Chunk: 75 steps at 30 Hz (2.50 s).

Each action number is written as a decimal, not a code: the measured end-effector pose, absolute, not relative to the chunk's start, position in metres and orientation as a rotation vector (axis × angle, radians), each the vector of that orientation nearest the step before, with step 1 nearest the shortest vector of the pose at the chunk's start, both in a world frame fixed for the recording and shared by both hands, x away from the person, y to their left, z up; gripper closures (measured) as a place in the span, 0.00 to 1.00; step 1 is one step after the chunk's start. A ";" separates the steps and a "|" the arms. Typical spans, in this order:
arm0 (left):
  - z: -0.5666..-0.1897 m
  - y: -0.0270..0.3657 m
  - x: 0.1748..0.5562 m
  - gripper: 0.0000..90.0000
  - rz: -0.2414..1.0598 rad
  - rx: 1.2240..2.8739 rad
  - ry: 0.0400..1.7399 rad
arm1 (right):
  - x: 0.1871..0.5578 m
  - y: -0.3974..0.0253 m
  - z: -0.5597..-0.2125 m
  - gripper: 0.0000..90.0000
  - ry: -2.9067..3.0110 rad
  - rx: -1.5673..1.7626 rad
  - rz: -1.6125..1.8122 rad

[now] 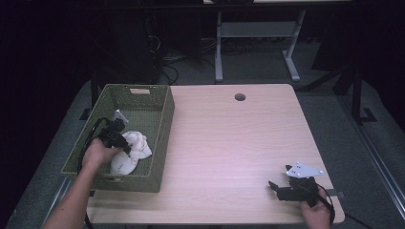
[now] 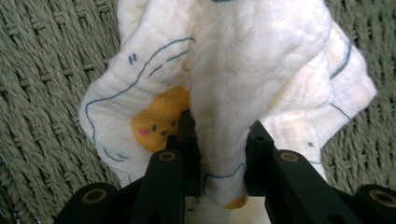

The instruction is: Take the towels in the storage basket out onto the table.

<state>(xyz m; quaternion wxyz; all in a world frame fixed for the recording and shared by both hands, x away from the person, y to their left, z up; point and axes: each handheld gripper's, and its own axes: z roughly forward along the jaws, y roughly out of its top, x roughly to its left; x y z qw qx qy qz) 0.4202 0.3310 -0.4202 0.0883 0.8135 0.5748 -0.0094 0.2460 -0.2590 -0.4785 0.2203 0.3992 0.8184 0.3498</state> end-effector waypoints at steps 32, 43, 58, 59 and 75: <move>-0.360 0.344 0.393 0.82 -0.069 2.159 1.473 | 0.244 -0.263 -0.476 0.15 2.225 1.112 0.985; -0.346 0.349 0.387 0.82 -0.070 2.077 1.435 | 0.243 -0.268 -0.474 0.15 2.196 1.109 1.005; -0.328 0.362 0.381 0.82 -0.093 1.994 1.415 | 0.243 -0.271 -0.474 0.15 2.181 1.114 1.007; -0.327 0.362 0.381 0.82 -0.104 1.997 1.407 | 0.243 -0.271 -0.474 0.15 2.181 1.115 1.007; -0.309 0.366 0.376 0.82 -0.131 1.937 1.395 | 0.244 -0.271 -0.473 0.15 2.177 1.115 1.005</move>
